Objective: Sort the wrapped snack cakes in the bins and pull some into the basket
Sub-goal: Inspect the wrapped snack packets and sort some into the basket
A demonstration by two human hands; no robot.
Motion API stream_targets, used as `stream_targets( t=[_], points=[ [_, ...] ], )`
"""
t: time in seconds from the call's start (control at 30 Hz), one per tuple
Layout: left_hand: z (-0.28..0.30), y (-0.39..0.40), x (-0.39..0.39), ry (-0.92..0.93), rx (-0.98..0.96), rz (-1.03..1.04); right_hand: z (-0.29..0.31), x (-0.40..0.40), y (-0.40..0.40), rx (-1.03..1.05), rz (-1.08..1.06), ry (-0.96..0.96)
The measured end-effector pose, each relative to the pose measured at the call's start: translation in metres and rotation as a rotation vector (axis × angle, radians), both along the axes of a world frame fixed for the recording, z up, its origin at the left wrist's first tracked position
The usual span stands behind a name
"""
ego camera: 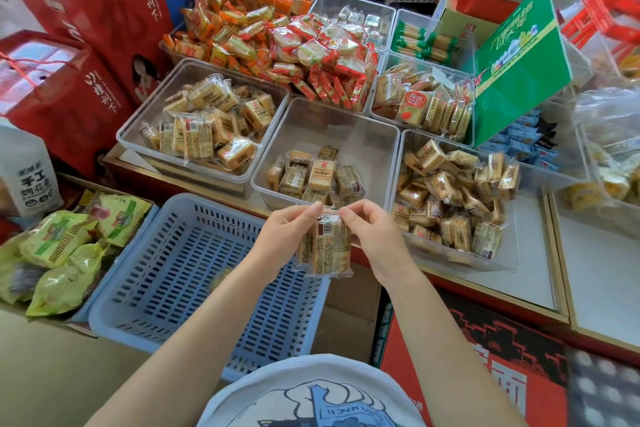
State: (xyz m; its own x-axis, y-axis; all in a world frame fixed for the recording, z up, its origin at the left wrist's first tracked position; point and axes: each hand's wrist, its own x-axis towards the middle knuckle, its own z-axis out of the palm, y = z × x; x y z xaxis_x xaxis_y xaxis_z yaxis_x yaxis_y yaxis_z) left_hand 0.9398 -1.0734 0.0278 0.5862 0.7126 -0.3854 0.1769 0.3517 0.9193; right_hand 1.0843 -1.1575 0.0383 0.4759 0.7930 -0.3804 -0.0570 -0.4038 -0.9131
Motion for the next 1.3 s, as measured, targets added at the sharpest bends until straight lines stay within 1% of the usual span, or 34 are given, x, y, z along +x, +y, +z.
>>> stream_targets(
  t=[0.07,0.13,0.17,0.27,0.43,0.5,0.7,0.8,0.87,1.0,1.13,1.3],
  points=[
    [-0.002,0.002,-0.003,0.008,-0.015,0.005,0.004,0.004,0.000,0.035,-0.046,0.128],
    [-0.002,0.007,-0.009,-0.008,0.025,-0.018,0.007,0.009,0.000,0.060,-0.099,0.273],
    [-0.005,0.011,-0.012,-0.020,0.044,-0.052,0.009,0.011,0.000,0.051,-0.118,0.290],
    [-0.007,0.013,-0.015,-0.080,0.072,-0.100,0.016,0.012,0.001,-0.014,-0.116,0.204],
    [-0.002,0.008,-0.009,-0.055,0.095,-0.028,0.022,0.005,-0.001,-0.058,0.114,0.050],
    [-0.003,0.009,-0.009,-0.041,0.107,-0.005,0.020,0.004,-0.001,-0.050,0.163,-0.004],
    [-0.001,0.004,-0.006,-0.073,0.095,-0.024,0.015,0.006,-0.006,-0.021,0.132,-0.072],
    [-0.002,0.001,-0.004,-0.089,0.080,-0.035,0.013,0.006,-0.008,0.046,0.081,-0.129],
    [-0.002,0.003,-0.003,-0.062,0.041,-0.063,0.013,0.005,-0.009,0.100,0.059,-0.168],
    [0.004,0.004,-0.003,-0.071,-0.077,-0.069,0.018,0.005,-0.012,0.167,0.001,-0.163],
    [0.006,0.003,-0.006,-0.132,-0.022,-0.019,0.020,0.005,-0.014,0.162,-0.008,-0.121],
    [0.010,0.000,-0.008,-0.142,0.021,0.035,0.017,0.003,-0.020,0.124,0.042,-0.106]
  ],
)
